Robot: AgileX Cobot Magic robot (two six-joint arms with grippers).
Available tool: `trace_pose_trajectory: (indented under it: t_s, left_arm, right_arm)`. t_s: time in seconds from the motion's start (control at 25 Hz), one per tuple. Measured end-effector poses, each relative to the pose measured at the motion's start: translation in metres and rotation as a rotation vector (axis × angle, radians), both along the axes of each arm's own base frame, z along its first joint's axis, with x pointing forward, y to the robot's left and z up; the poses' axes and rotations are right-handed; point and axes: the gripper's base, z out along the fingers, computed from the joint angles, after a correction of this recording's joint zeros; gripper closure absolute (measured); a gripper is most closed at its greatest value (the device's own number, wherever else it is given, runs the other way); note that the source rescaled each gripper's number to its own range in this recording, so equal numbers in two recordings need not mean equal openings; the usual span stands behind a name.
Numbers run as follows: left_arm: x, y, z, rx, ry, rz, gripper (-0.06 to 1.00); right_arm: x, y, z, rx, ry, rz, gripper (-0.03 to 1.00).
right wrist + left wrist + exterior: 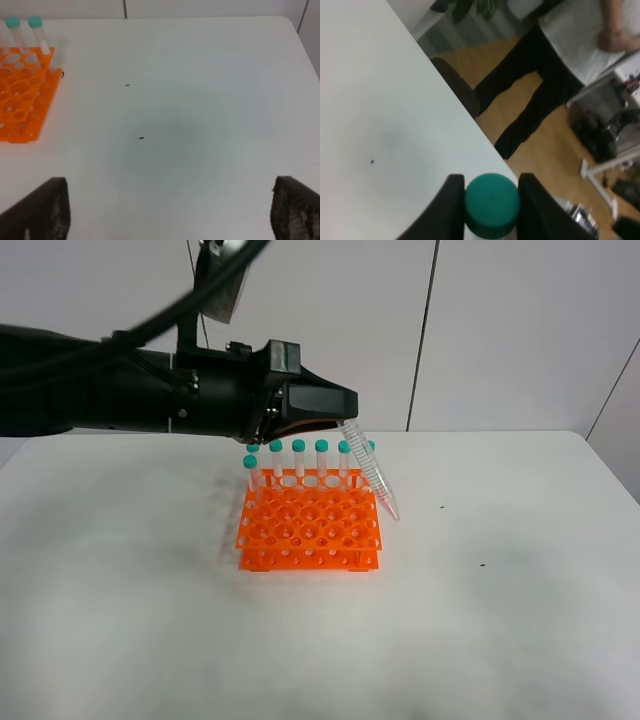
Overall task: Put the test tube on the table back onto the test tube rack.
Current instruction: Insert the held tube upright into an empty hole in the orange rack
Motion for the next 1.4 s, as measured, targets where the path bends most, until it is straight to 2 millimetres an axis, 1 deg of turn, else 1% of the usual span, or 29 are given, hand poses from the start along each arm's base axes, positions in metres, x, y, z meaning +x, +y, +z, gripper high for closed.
trace_pose_trajectory:
  t_s: [0.12, 0.2, 0.32, 0.44, 0.56, 0.68, 0.76, 0.84, 0.96, 1.04, 1.16, 1.24, 1.28, 1.4]
  left_arm:
    - [-0.018, 0.011, 0.018, 0.055, -0.036, -0.017, 0.94]
    - [-0.029, 0.019, 0.027, 0.114, -0.064, -0.017, 0.94]
    - [-0.04, 0.034, 0.037, 0.22, -0.157, 0.028, 0.94]
    - [-0.043, 0.048, 0.045, 0.32, -0.268, 0.118, 0.94]
    - [-0.038, 0.057, 0.049, 0.393, -0.357, 0.207, 0.94]
    - [-0.03, 0.063, 0.051, 0.42, -0.421, 0.304, 0.94]
    - [-0.025, 0.068, 0.047, 0.434, -0.468, 0.38, 0.94]
    - [-0.019, 0.073, 0.038, 0.446, -0.53, 0.465, 0.94]
    - [-0.017, 0.082, 0.016, 0.445, -0.6, 0.578, 0.94]
    - [-0.018, 0.081, -0.002, 0.462, -0.597, 0.585, 0.94]
    - [-0.017, 0.068, -0.023, 0.496, -0.568, 0.527, 0.94]
    - [-0.011, 0.054, -0.034, 0.523, -0.553, 0.479, 0.94]
    - [-0.005, 0.048, -0.038, 0.534, -0.542, 0.462, 0.94]
    - [0.015, 0.028, -0.041, 0.561, -0.501, 0.409, 0.94]
  right_arm:
    - [0.0, 0.0, 0.0, 0.001, 0.0, 0.0, 0.03]
    - [0.0, 0.0, 0.0, 0.001, 0.0, 0.0, 0.03]
    - [0.0, 0.0, 0.0, 0.001, 0.0, 0.0, 0.03]
    - [0.0, 0.0, 0.0, 0.001, 0.0, 0.0, 0.03]
    - [0.0, 0.0, 0.0, 0.001, 0.0, 0.0, 0.03]
    - [0.0, 0.0, 0.0, 0.001, 0.0, 0.0, 0.03]
    - [0.0, 0.0, 0.0, 0.001, 0.0, 0.0, 0.03]
    - [0.0, 0.0, 0.0, 0.001, 0.0, 0.0, 0.03]
    - [0.0, 0.0, 0.0, 0.001, 0.0, 0.0, 0.03]
    - [0.0, 0.0, 0.0, 0.001, 0.0, 0.0, 0.03]
    - [0.0, 0.0, 0.0, 0.002, 0.0, 0.0, 0.03]
    - [0.0, 0.0, 0.0, 0.002, 0.0, 0.0, 0.03]
    - [0.0, 0.0, 0.0, 0.002, 0.0, 0.0, 0.03]
    - [0.0, 0.0, 0.0, 0.004, 0.0, 0.002, 0.03]
